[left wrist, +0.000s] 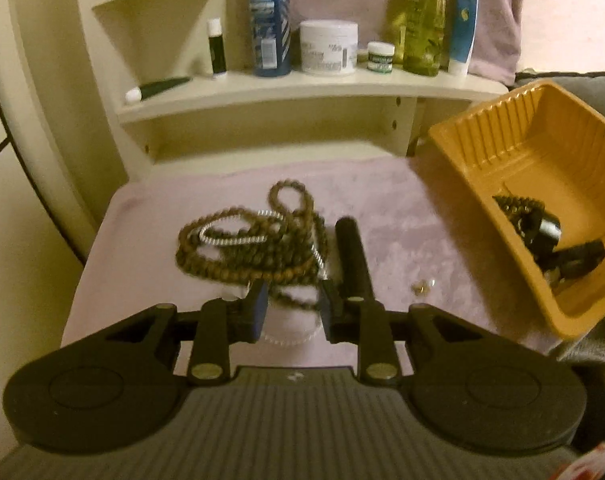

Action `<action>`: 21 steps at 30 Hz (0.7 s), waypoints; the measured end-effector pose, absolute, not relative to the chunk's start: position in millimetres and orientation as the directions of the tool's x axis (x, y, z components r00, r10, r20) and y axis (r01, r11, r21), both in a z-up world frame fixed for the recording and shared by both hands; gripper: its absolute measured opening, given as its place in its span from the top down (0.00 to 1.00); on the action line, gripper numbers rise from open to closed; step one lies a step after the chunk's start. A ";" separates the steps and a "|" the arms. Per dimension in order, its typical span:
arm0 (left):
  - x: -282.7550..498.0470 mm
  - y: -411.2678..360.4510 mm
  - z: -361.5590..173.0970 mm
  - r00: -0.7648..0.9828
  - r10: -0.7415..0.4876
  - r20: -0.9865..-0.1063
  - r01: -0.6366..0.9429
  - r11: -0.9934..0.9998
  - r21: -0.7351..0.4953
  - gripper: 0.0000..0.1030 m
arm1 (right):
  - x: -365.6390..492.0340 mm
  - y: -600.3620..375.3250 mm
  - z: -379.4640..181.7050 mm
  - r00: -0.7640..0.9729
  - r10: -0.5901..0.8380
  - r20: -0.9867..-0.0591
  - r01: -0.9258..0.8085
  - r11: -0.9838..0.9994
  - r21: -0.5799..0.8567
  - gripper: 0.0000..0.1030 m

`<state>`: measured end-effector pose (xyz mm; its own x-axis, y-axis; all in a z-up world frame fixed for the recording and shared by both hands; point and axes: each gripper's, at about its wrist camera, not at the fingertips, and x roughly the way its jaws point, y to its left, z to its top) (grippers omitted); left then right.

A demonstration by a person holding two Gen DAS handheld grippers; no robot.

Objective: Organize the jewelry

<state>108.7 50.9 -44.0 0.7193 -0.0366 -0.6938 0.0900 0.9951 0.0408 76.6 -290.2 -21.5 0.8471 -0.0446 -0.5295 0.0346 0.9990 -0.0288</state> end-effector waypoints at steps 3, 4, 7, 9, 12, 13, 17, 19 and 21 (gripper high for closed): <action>104.1 42.9 -48.6 0.715 -0.068 -0.696 0.120 0.992 0.026 0.77 | 76.7 -290.3 -21.3 0.848 -0.045 -0.528 0.034 0.999 -0.032 0.96; 104.1 37.7 -49.8 0.714 -0.084 -0.695 0.136 0.991 0.020 0.77 | 77.0 -290.5 -21.5 0.847 -0.046 -0.529 0.034 0.999 -0.031 0.96; 108.4 17.4 -54.9 0.713 -0.137 -0.687 0.196 0.981 0.008 0.76 | 76.9 -290.4 -21.9 0.847 -0.046 -0.530 0.035 0.999 -0.031 0.96; 112.1 3.8 -59.1 0.710 -0.167 -0.684 0.235 0.972 0.007 0.76 | 76.9 -290.9 -21.9 0.846 -0.046 -0.532 0.035 0.999 -0.030 0.96; 118.9 -14.0 -65.4 0.707 -0.186 -0.682 0.277 0.961 0.025 0.76 | 77.3 -290.9 -21.7 0.845 -0.046 -0.532 0.034 0.999 -0.032 0.96; 121.6 -18.2 -66.7 0.706 -0.195 -0.681 0.292 0.956 0.028 0.76 | 77.3 -291.0 -21.6 0.845 -0.046 -0.533 0.034 0.999 -0.032 0.96; 129.1 -31.8 -72.2 0.701 -0.203 -0.684 0.339 0.938 0.069 0.76 | 77.8 -290.9 -21.7 0.845 -0.046 -0.533 0.035 0.999 -0.031 0.96; 133.1 -35.6 -74.6 0.690 -0.210 -0.693 0.355 0.932 0.071 0.76 | 77.9 -291.4 -21.9 0.844 -0.045 -0.534 0.034 0.999 -0.030 0.96; 135.0 -38.6 -77.3 0.685 -0.194 -0.702 0.360 0.928 0.095 0.77 | 77.8 -291.3 -21.9 0.844 -0.045 -0.534 0.035 0.999 -0.029 0.96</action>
